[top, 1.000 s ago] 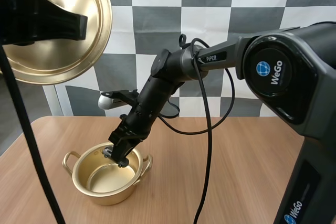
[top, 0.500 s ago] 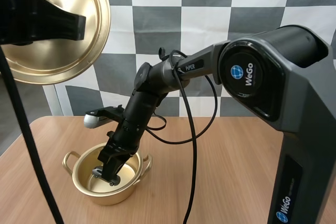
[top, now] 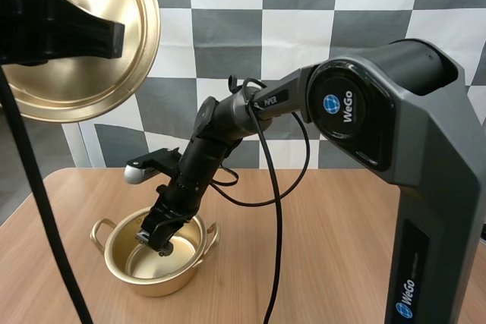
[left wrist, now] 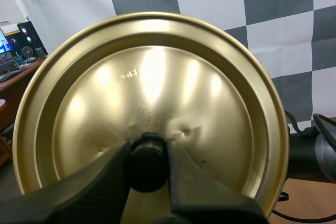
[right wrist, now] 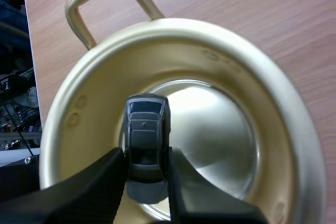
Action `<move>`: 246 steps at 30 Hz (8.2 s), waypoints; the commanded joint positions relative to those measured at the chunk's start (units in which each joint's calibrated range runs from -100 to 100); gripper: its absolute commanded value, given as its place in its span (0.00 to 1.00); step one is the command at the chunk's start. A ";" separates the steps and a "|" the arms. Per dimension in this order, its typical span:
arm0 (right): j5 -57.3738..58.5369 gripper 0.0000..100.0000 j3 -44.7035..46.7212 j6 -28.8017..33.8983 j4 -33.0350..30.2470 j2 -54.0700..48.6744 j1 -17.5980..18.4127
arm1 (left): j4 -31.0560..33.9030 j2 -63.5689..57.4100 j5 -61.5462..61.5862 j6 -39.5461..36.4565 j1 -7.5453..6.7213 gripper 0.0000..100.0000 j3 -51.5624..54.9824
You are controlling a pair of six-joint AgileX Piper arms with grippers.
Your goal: Open the pot, put the car inside, and close it
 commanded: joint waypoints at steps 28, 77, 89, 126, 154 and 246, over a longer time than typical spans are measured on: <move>-4.10 0.00 -0.02 1.71 0.08 2.79 0.03 | 0.01 -0.01 0.00 -0.01 0.04 0.00 -0.04; -4.16 0.62 -23.20 15.81 -15.26 -6.10 -15.74 | 0.01 -0.01 0.00 -0.01 0.04 0.00 -0.04; 16.92 0.53 -33.60 12.67 11.77 -7.99 -37.40 | 0.03 -0.01 0.00 0.39 0.04 0.00 -0.04; 16.92 0.42 -24.11 6.07 18.46 -38.79 -49.38 | 0.31 6.26 -4.16 -0.05 0.04 0.00 30.91; 16.92 0.42 -24.11 6.07 17.03 -46.60 -49.38 | -2.20 30.11 -9.20 0.31 0.04 0.00 33.57; 16.92 0.26 -24.11 6.28 15.53 -46.87 -49.38 | -3.00 38.36 -25.27 2.64 0.04 1.00 45.70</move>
